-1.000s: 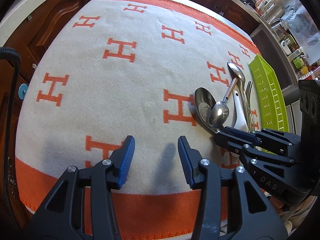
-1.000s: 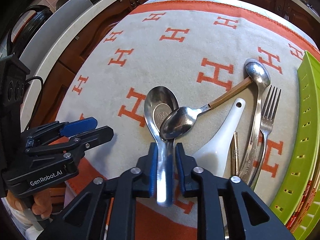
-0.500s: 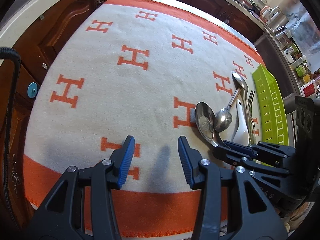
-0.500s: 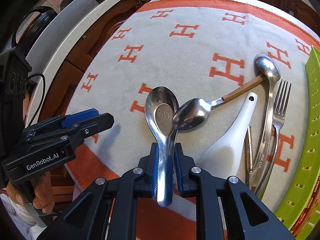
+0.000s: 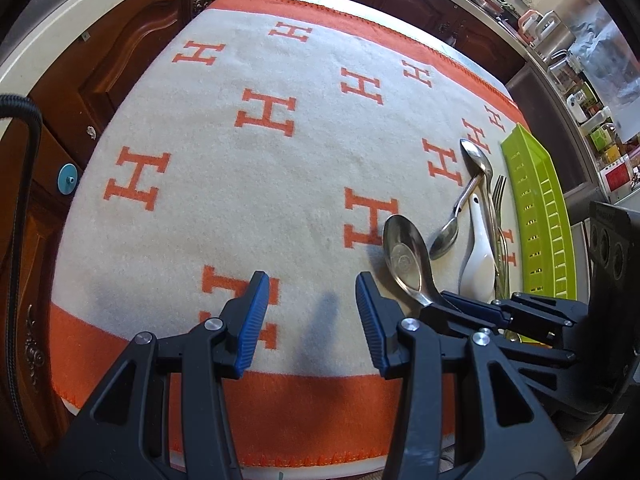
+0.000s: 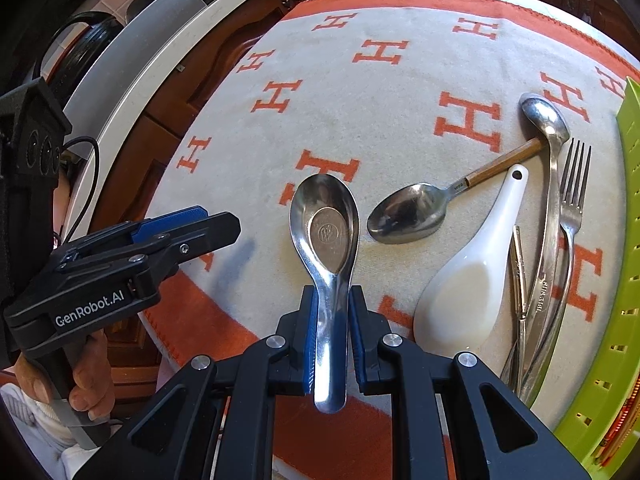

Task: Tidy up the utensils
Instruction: 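Lift the steel spoon with the right gripper while the left grasps a thin gold chopstick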

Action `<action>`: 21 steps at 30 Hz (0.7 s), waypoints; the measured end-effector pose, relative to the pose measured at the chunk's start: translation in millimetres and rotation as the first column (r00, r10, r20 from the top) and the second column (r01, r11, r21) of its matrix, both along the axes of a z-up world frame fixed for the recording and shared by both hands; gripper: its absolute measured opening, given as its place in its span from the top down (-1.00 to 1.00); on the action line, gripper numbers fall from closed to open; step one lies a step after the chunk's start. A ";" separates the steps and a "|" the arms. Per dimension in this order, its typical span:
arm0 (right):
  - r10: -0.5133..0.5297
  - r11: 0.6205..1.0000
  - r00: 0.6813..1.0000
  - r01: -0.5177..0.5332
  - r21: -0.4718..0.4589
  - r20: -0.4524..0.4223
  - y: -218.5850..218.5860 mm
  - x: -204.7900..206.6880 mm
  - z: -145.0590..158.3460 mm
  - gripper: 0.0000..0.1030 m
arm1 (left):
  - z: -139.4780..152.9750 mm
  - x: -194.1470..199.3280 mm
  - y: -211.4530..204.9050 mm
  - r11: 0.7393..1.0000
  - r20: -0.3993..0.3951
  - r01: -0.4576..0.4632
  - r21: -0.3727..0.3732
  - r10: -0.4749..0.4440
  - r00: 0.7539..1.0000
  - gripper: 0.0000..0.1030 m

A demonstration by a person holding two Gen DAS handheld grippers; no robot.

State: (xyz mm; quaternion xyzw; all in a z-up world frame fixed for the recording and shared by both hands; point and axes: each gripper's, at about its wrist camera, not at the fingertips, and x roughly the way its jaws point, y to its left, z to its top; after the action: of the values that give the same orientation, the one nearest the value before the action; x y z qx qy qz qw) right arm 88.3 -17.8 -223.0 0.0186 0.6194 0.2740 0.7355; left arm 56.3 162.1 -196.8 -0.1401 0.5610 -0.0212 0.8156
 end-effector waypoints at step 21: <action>-0.274 0.961 0.953 0.264 0.086 0.128 -108.4 3.2 63.8 0.73 | 20.1 38.5 -67.2 0.959 0.048 0.284 0.006 -0.284 0.958 0.20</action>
State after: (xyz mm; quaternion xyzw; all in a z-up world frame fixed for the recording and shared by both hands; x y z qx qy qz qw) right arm 91.6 -126.2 -159.2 0.1089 0.5488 0.1928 0.8061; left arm 94.8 94.9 -176.7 -0.0580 0.5554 -0.1419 0.8173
